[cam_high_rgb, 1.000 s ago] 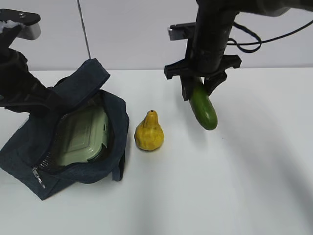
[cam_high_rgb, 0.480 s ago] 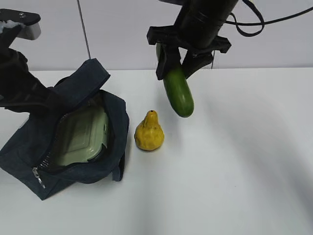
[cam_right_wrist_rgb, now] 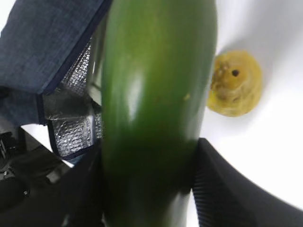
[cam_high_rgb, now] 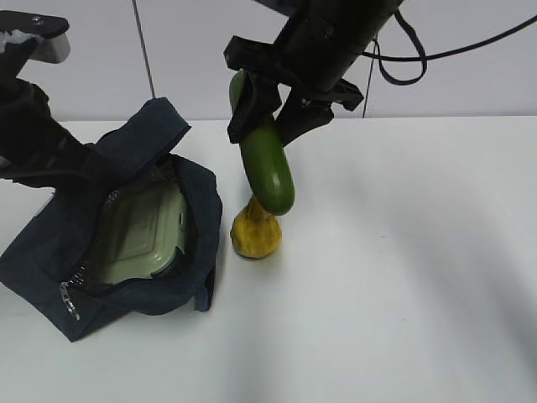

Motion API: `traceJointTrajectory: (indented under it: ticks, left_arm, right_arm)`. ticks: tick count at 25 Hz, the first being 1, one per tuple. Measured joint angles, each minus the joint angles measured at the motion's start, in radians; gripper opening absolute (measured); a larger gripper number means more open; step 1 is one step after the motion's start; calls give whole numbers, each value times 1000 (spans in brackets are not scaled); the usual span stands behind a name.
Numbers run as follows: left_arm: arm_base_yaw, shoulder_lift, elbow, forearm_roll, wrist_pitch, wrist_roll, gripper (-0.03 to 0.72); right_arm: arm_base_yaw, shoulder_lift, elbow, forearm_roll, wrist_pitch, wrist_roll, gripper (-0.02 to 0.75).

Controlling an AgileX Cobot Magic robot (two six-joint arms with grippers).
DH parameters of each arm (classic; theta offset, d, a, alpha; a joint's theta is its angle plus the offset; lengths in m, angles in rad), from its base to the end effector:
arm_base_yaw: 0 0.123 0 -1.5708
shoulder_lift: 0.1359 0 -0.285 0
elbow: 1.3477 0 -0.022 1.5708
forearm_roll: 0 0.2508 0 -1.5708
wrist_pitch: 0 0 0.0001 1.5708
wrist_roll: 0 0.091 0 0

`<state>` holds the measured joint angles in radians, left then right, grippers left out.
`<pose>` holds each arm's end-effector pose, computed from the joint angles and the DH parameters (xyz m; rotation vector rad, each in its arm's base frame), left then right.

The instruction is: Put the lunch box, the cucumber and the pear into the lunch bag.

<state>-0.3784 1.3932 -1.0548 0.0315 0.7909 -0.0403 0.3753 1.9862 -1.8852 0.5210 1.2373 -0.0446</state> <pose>0.2631 -0.1024 0.2881 0.4610 2.5756 -0.1109 0.3835 0.1971 0.3093 -0.4564 2.7694 0.8098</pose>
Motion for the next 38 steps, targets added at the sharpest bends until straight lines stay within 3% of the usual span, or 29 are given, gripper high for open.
traceJointTrajectory:
  ticks: [7, 16, 26, 32, 38]
  left_arm:
    - [0, 0, 0, -16, -19, -2, 1]
    - [0, 0, 0, -17, -27, -2, 1]
    - [0, 0, 0, -24, -43, -2, 1]
    - [0, 0, 0, -32, -55, -2, 1]
    - [0, 0, 0, -42, -58, -2, 1]
  right_arm:
    - [8, 0, 82, 182, -2, -136, 374]
    - [44, 12, 86, 228, -5, -156, 374]
    - [50, 133, 86, 361, -16, -187, 374]
    - [97, 177, 86, 399, -28, -203, 374]
    - [104, 220, 86, 525, -145, -274, 374]
